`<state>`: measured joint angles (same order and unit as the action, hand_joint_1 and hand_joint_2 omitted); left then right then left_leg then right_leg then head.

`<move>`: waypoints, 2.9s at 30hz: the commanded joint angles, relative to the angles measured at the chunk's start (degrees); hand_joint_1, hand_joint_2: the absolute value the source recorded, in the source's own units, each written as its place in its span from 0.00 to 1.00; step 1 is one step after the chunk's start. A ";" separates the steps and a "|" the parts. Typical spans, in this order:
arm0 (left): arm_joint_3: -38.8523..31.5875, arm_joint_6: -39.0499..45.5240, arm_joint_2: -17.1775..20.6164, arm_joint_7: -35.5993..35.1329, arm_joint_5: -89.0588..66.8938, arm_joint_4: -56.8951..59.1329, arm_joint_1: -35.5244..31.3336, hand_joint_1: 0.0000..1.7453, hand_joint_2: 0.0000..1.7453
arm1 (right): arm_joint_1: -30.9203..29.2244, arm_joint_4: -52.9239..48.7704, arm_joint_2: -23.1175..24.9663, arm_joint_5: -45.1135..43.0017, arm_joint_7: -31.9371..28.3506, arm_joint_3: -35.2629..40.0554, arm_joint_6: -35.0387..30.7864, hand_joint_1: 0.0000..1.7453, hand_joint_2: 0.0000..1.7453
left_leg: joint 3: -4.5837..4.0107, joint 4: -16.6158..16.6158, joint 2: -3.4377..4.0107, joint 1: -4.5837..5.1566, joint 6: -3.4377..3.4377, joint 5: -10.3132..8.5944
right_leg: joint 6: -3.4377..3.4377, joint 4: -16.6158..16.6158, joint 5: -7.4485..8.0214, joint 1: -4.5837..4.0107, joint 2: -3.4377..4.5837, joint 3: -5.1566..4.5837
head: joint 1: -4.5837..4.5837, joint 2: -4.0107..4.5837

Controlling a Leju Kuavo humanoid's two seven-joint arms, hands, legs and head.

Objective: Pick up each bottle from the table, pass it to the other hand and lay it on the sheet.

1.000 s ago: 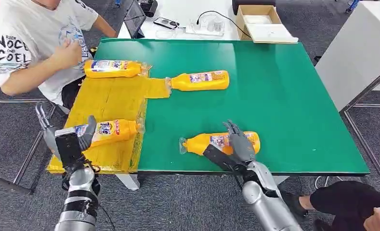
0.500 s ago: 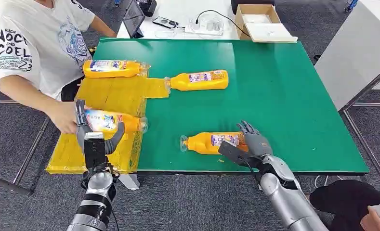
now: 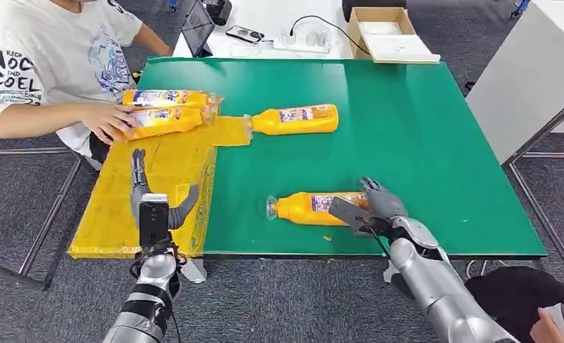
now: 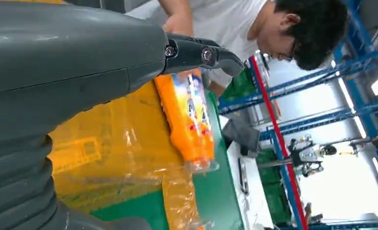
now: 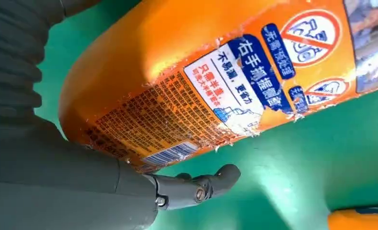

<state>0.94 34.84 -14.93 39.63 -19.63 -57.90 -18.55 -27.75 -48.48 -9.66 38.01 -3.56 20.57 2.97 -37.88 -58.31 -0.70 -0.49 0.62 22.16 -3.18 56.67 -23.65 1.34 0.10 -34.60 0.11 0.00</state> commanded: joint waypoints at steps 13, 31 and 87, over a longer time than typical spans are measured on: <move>1.41 -1.34 0.22 0.36 3.35 8.55 -4.04 0.00 1.00 | -4.45 13.50 4.96 0.90 -10.04 5.52 -5.90 1.00 1.00 | 0.25 0.04 0.17 -0.06 -0.03 0.07 | 0.14 -0.06 -0.04 -0.08 0.05 0.23 | 0.00 0.00; 1.69 -3.30 -0.59 0.11 5.05 6.66 -3.46 0.00 1.00 | 0.49 1.60 6.40 -0.88 -13.48 -2.31 -11.07 1.00 1.00 | 0.16 0.01 0.10 -0.08 -0.03 0.06 | 0.13 -0.01 -0.06 -0.07 0.02 0.15 | 0.00 0.00; 23.28 -44.79 2.24 -17.64 35.84 -14.38 6.86 0.00 1.00 | 19.54 -11.17 23.36 -6.71 -35.92 0.41 -35.91 1.00 1.00 | -0.07 0.07 0.08 -0.09 -0.02 0.11 | 0.12 -0.08 -0.05 -0.07 0.15 -0.06 | 0.00 0.00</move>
<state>21.90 -9.35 -14.47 22.95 15.41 -76.89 -9.59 -4.86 -71.13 12.63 29.28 -39.41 12.87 -32.00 -38.24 -58.30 -0.81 -0.55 0.62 22.18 -3.18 56.67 -23.69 1.33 0.11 -34.91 0.11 0.00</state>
